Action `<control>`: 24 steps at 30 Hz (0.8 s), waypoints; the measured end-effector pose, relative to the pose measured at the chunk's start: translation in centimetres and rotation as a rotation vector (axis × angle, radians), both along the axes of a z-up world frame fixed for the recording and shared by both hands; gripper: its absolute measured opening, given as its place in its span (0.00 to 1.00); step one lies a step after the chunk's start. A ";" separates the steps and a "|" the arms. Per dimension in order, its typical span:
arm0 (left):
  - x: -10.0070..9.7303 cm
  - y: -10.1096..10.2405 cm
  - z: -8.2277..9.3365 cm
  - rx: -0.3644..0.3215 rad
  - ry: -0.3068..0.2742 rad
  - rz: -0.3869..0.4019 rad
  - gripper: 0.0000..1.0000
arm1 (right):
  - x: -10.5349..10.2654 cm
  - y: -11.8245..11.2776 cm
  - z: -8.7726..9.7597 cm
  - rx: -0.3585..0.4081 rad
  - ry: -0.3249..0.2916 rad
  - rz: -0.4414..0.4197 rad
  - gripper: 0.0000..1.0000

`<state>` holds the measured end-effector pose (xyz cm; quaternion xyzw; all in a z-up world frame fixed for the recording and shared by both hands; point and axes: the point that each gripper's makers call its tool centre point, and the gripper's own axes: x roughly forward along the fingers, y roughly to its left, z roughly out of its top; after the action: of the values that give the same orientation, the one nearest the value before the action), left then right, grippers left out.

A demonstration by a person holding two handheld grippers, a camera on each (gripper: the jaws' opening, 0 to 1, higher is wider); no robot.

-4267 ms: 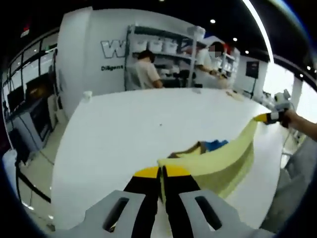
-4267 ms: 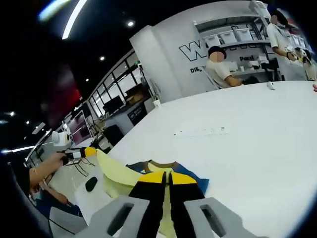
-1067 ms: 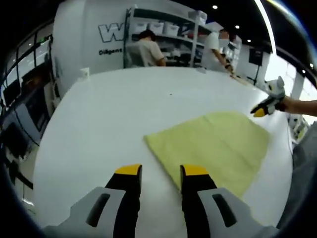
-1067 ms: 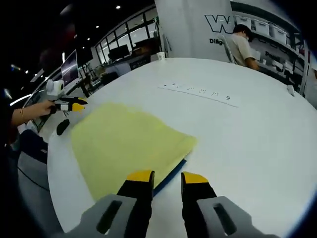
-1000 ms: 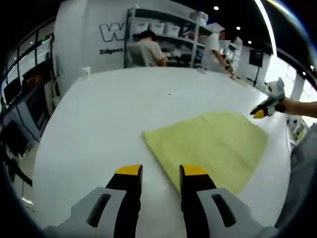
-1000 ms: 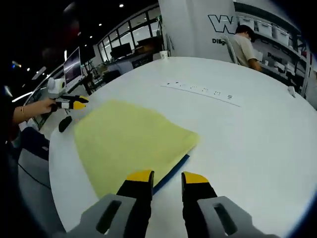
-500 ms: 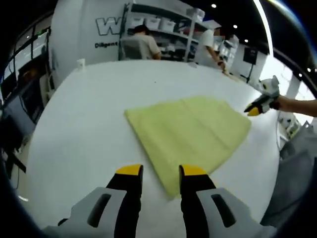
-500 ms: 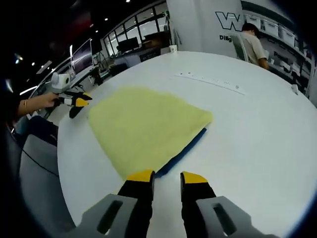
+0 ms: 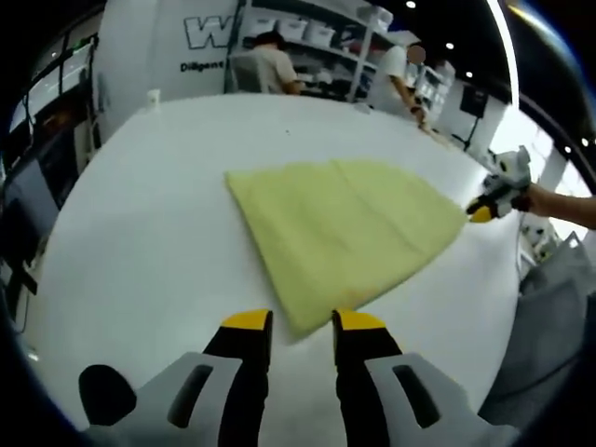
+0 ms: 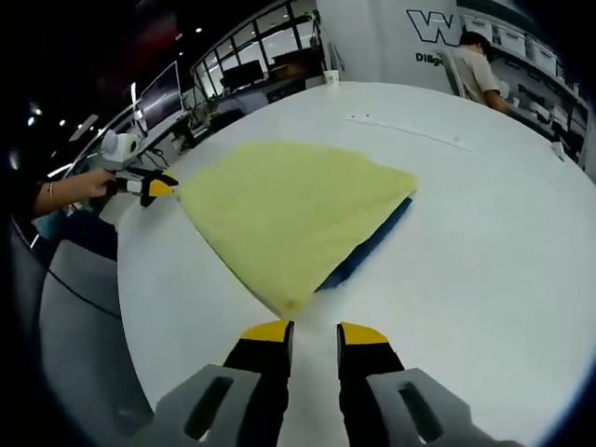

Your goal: Fold the garment on the visible template until the final outline fits inside the template.

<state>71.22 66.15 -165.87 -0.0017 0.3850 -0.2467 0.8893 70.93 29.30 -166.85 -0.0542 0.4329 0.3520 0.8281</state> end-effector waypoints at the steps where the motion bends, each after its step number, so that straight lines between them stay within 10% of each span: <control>1: -0.1 -0.1 -0.1 -0.002 0.003 -0.001 0.21 | -0.1 0.1 0.2 0.004 0.000 -0.006 0.13; 24: -1.0 -1.2 -0.7 -0.009 0.069 0.005 0.13 | 0.7 2.5 1.5 0.006 -0.050 0.154 0.00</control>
<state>70.23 64.91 -166.61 -0.0154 0.4144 -0.2462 0.8760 71.62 31.85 -165.36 -0.0936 0.4057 0.4143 0.8093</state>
